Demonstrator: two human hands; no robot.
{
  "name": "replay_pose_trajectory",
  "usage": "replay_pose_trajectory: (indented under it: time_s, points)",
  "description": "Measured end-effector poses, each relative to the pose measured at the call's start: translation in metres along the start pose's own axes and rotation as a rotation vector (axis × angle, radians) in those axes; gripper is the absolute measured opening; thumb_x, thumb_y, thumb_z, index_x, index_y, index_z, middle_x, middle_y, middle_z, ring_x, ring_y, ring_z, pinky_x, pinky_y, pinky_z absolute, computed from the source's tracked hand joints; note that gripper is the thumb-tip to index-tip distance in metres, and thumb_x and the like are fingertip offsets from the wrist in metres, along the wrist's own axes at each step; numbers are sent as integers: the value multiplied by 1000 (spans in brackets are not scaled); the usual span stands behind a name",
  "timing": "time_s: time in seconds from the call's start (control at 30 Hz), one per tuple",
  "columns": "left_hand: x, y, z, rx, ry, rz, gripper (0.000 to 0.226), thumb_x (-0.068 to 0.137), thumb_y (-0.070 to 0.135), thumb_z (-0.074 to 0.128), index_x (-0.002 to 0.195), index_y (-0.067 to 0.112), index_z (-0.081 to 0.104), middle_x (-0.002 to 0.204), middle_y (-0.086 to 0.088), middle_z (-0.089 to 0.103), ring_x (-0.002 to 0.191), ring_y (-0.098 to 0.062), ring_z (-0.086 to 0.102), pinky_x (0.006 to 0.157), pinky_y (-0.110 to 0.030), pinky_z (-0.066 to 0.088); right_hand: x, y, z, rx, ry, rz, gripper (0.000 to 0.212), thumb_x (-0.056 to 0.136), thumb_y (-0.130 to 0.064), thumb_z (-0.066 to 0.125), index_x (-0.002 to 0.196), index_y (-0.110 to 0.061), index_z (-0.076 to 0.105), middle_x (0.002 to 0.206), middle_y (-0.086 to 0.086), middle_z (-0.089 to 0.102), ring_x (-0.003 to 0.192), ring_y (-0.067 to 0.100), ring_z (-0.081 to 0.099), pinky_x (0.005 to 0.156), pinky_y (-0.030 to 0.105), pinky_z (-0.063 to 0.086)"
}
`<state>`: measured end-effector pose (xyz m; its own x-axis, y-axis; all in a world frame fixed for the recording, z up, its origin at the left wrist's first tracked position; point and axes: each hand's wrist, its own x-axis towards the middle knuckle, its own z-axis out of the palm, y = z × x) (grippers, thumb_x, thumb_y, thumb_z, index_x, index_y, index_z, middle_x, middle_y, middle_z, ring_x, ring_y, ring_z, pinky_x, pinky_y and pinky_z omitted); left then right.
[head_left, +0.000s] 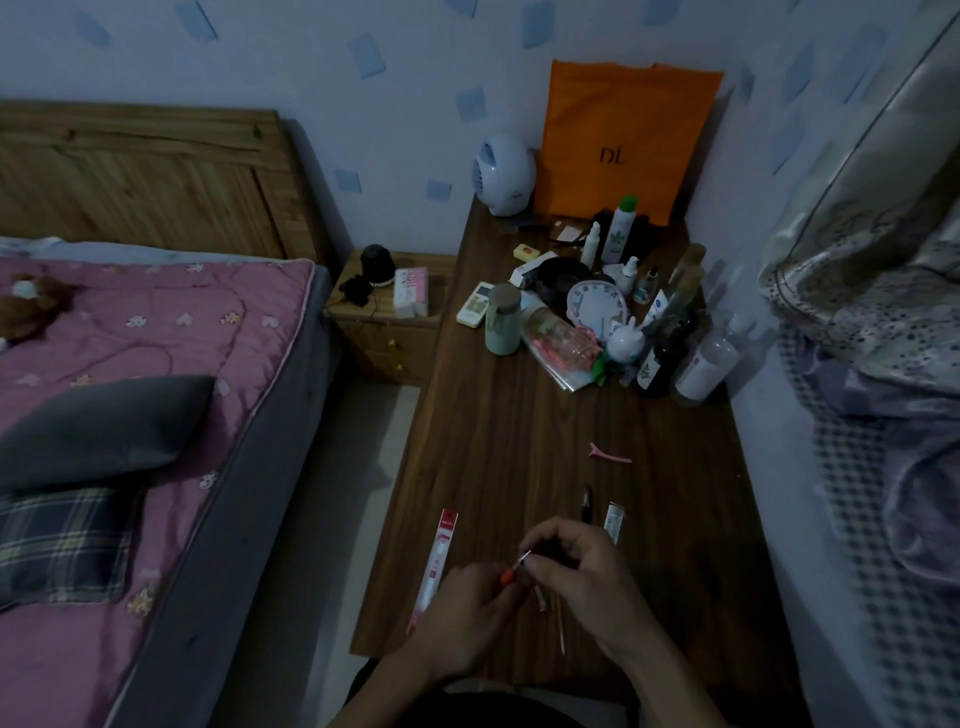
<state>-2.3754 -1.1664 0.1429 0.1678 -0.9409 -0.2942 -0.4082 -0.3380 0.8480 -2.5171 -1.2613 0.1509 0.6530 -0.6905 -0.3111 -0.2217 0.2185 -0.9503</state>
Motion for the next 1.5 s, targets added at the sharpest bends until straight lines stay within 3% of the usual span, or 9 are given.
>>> replay_pose_trajectory:
  time_s: [0.37,0.53,0.67,0.9,1.07,1.2,1.27,1.37,1.5]
  points:
    - [-3,7,-2,-52,-96,-2,44,99,37,47,58,49,60,49,21,57,42,4,45,45,-8,33,-2,-7,-5,-126,-61,-9,14,75,-41,70,83,-30,72,83,3,73,75,12,70,72,29,56]
    - [-3,3,-3,-15,-77,2,40,97,36,50,58,35,57,49,20,55,45,2,45,47,-10,32,-1,-8,-2,-213,-53,-21,8,83,-36,71,80,-28,69,82,9,68,75,18,67,73,39,57]
    - [-2,2,-5,-19,-86,-6,39,98,35,50,59,29,51,47,20,53,45,2,44,47,-11,31,-2,-9,2,-209,-14,-17,18,76,-49,71,77,-31,68,81,8,68,74,15,66,72,38,56]
    - [-2,-2,-4,-39,-49,-12,42,95,49,48,57,29,50,47,14,47,47,0,40,47,-14,29,-4,-4,-1,-125,-3,-39,22,79,-29,71,96,-41,76,100,-10,76,98,6,70,79,18,56]
    - [0,0,-5,-41,-94,-9,35,97,41,48,65,28,57,50,14,52,48,0,42,48,-15,31,-1,-1,-1,-149,15,-18,8,80,-32,72,87,-32,76,87,-2,74,85,12,71,73,27,56]
    - [2,2,-6,-45,-124,-10,35,98,36,47,77,14,65,60,6,54,54,-5,47,54,-23,36,2,1,1,-171,17,-6,15,78,-43,71,82,-29,72,81,3,72,77,16,69,72,40,59]
    - [2,3,-6,-54,-122,-18,37,98,36,47,79,10,65,62,5,54,55,-5,47,55,-23,37,3,2,0,-149,12,-5,15,76,-44,72,86,-32,72,86,-2,71,81,12,68,73,35,57]
    - [3,4,-6,-47,-81,-24,34,98,37,49,68,24,60,54,14,55,50,1,46,50,-14,34,1,4,-5,-122,13,-12,22,74,-38,72,96,-39,73,95,-10,73,91,8,69,76,26,55]
    - [4,6,-4,-45,-95,-32,32,97,39,48,71,27,60,55,11,54,50,1,46,49,-12,34,1,5,-8,-91,-4,1,21,75,-33,72,96,-32,75,96,-1,75,90,15,71,81,39,59]
